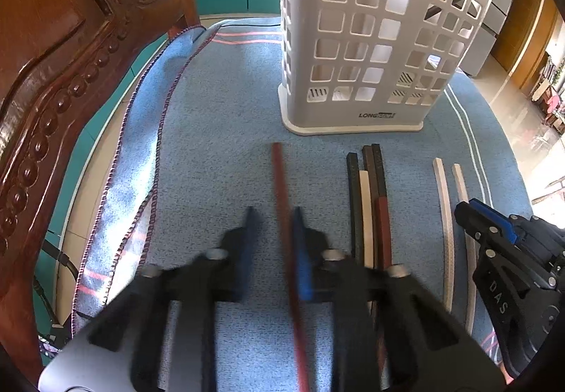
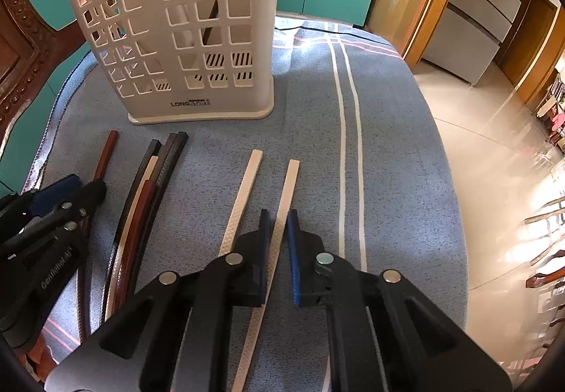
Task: Organize utensils
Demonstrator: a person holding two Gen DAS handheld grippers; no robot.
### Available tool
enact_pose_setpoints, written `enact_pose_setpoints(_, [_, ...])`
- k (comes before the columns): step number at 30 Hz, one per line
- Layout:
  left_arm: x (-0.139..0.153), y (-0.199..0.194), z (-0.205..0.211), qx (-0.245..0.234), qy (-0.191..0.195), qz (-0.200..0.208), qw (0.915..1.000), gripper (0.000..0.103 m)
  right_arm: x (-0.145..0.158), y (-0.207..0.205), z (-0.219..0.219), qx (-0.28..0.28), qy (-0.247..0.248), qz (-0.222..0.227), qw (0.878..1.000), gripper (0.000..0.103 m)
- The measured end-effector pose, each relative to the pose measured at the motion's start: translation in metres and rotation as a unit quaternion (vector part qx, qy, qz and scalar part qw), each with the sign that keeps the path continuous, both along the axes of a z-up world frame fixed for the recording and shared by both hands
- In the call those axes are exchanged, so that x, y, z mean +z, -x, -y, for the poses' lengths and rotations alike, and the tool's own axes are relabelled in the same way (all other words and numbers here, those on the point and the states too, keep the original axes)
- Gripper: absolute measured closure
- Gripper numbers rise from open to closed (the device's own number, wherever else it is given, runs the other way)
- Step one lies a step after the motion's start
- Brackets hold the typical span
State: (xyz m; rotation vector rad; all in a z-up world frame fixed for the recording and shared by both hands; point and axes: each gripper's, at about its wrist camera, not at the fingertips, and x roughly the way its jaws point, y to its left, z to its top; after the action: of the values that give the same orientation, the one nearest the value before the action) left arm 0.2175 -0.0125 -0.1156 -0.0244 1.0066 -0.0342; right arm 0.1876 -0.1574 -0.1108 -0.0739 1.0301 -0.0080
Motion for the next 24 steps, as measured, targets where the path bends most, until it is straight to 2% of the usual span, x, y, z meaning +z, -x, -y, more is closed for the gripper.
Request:
enact_pose_setpoints(4, [0.009, 0.003, -0.005, 0.005, 0.04, 0.008, 0.9992, 0.096, 0.011, 0.011, 0.008, -0.001, -0.041, 0.016, 0.999, 0.097])
enact_pose_setpoints(8, [0.046, 0.019, -0.01, -0.006, 0.074, 0.067, 0.995, 0.096, 0.043, 0.031, 0.019, 0.0, -0.063, 0.058, 0.996, 0.097])
enact_pose_setpoints(12, [0.095, 0.051, -0.023, -0.031, 0.115, 0.124, 0.9851, 0.096, 0.086, 0.056, 0.036, 0.004, -0.099, 0.097, 0.99, 0.097])
enact_pose_setpoints(14, [0.122, 0.07, -0.03, -0.033, 0.12, 0.163, 0.9788, 0.096, 0.104, 0.068, 0.043, 0.012, -0.11, 0.114, 0.987, 0.097])
enact_pose_setpoints(19, [0.183, 0.097, -0.043, -0.022, 0.149, 0.255, 0.9552, 0.096, 0.155, 0.09, 0.049, 0.027, -0.136, 0.167, 0.976, 0.096])
enact_pose_setpoints(22, [0.219, 0.105, -0.047, -0.013, 0.177, 0.334, 0.9259, 0.096, 0.184, 0.094, 0.054, 0.034, -0.156, 0.207, 0.965, 0.096])
enact_pose_setpoints(24, [0.231, 0.106, -0.05, 0.0, 0.197, 0.378, 0.9044, 0.096, 0.201, 0.093, 0.053, 0.035, -0.163, 0.233, 0.958, 0.096])
